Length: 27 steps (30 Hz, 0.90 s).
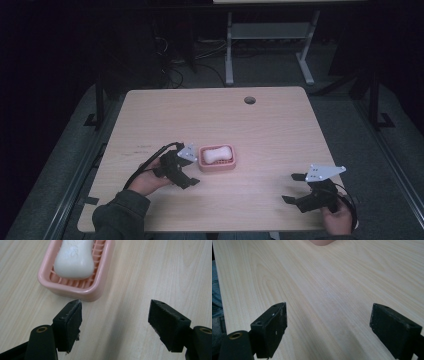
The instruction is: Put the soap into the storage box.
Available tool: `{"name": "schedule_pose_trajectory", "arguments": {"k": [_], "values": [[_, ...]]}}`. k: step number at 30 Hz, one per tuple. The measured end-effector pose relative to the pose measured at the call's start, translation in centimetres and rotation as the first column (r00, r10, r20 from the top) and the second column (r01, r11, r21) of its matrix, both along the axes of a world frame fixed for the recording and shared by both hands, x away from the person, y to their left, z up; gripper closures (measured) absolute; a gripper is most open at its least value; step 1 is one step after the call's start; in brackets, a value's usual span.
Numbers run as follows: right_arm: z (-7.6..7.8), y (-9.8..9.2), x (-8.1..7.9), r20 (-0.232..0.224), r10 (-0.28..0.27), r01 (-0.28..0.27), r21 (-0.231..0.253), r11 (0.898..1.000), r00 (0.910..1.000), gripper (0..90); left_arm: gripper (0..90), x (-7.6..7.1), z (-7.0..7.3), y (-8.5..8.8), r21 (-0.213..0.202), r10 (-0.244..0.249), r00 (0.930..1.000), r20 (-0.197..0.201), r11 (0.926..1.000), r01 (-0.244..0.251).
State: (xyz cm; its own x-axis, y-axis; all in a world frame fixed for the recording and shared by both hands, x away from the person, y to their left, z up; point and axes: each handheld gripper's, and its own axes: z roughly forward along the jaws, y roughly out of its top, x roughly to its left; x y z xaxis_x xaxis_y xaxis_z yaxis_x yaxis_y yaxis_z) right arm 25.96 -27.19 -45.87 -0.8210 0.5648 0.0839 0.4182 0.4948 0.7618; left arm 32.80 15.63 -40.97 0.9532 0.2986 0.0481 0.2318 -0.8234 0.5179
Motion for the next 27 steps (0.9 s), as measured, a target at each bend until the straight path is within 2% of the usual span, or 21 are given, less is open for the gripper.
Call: {"name": "schedule_pose_trajectory", "arguments": {"k": [7,11,19,22,27], "values": [[-0.1,0.1,0.0,-0.006,-0.001,0.001,-0.002,1.000,1.0000,14.1,26.0,-0.7,-0.3,0.6,0.015,-0.005,1.0000,-0.002,0.9999,0.005],[-0.1,0.0,0.0,-0.008,-0.007,0.007,-0.002,1.000,0.9999,14.1,26.0,-1.0,-0.4,0.9,0.008,0.001,1.0000,0.001,1.0000,-0.001],[-0.2,0.1,0.0,-0.011,-0.006,0.006,-0.009,1.000,0.9999,14.1,25.3,-1.7,-0.9,1.7,-0.011,0.015,0.9997,-0.017,0.9998,-0.016],[-0.2,0.1,0.0,-0.013,-0.009,0.009,-0.008,1.000,0.9999,14.1,24.9,-2.1,-1.0,2.0,-0.002,0.016,0.9998,-0.009,0.9999,-0.016],[-0.2,0.0,0.0,-0.013,-0.012,0.012,-0.008,1.000,0.9999,14.1,24.6,-2.7,-1.0,2.3,-0.010,0.023,0.9997,-0.002,0.9997,-0.023]]}}
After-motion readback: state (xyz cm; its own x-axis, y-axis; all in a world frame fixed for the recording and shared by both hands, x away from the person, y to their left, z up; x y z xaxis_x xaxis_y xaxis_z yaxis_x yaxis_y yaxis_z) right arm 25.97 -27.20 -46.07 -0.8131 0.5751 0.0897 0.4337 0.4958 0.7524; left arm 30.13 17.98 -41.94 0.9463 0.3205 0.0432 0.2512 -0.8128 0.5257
